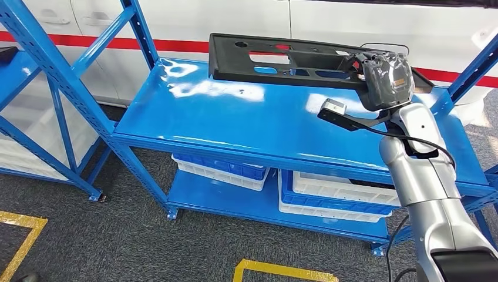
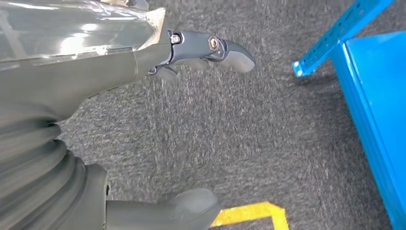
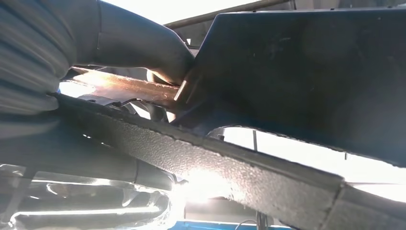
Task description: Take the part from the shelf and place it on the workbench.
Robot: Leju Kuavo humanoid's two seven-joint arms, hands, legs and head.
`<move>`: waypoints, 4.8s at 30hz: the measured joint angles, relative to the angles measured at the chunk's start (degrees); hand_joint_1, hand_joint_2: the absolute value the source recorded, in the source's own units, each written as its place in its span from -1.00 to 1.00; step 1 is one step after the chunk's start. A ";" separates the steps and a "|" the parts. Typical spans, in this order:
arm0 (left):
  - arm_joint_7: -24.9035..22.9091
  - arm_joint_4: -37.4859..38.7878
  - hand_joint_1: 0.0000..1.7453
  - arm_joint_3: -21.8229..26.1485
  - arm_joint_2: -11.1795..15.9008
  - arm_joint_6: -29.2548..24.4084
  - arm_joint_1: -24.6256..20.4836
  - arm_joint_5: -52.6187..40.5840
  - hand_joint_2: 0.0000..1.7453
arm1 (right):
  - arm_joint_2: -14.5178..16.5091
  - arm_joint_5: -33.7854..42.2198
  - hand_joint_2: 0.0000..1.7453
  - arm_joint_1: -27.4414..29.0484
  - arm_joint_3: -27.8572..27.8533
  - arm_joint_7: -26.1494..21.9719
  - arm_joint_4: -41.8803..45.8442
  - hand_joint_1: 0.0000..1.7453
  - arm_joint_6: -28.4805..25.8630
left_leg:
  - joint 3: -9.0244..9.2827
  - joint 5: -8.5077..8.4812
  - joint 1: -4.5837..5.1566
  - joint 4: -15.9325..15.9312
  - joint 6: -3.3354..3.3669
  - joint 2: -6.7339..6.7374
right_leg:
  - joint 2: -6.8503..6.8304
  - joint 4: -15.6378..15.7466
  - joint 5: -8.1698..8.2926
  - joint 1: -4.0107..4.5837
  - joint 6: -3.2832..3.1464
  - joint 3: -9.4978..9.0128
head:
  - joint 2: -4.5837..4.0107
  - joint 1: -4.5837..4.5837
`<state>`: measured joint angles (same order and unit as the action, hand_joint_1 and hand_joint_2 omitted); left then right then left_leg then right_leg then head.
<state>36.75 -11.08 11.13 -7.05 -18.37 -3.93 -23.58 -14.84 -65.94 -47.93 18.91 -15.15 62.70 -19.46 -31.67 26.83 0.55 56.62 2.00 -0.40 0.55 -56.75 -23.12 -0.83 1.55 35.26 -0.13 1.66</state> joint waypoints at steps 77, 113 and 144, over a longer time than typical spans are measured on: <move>-11.04 -0.43 -1.00 -2.19 -1.85 4.58 -3.23 -7.31 1.00 | -4.63 4.29 1.00 7.13 -2.69 -0.30 1.33 0.94 0.70 | 1.94 2.58 0.21 1.43 1.20 -0.05 | -0.78 -1.38 0.58 -0.06 -0.17 1.28 | 0.00 0.09; -10.97 -0.59 -1.00 -2.11 -1.73 4.94 -3.39 -7.20 1.00 | -8.02 6.48 1.00 11.69 -3.98 -1.45 4.89 0.94 0.27 | -0.80 -1.60 -0.04 0.16 2.54 0.26 | -0.75 -8.62 -6.83 -0.51 0.80 3.83 | 0.00 -0.60; -9.56 -0.68 -1.00 1.09 -1.34 4.49 -4.96 -4.42 1.00 | -4.70 5.74 1.00 10.53 -1.45 -1.37 2.52 0.94 -2.66 | -1.02 -2.42 -0.07 -0.81 2.33 0.47 | -0.84 -10.00 -7.86 -0.50 0.66 3.78 | 0.00 -0.72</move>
<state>27.19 -11.76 12.22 -8.39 -13.87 -8.89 -28.00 -19.55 -60.21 -37.40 17.45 -16.52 65.23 -22.12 -32.69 24.42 0.47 55.81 4.33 0.06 -0.29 -66.75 -30.98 -1.32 2.21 39.05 -0.13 0.95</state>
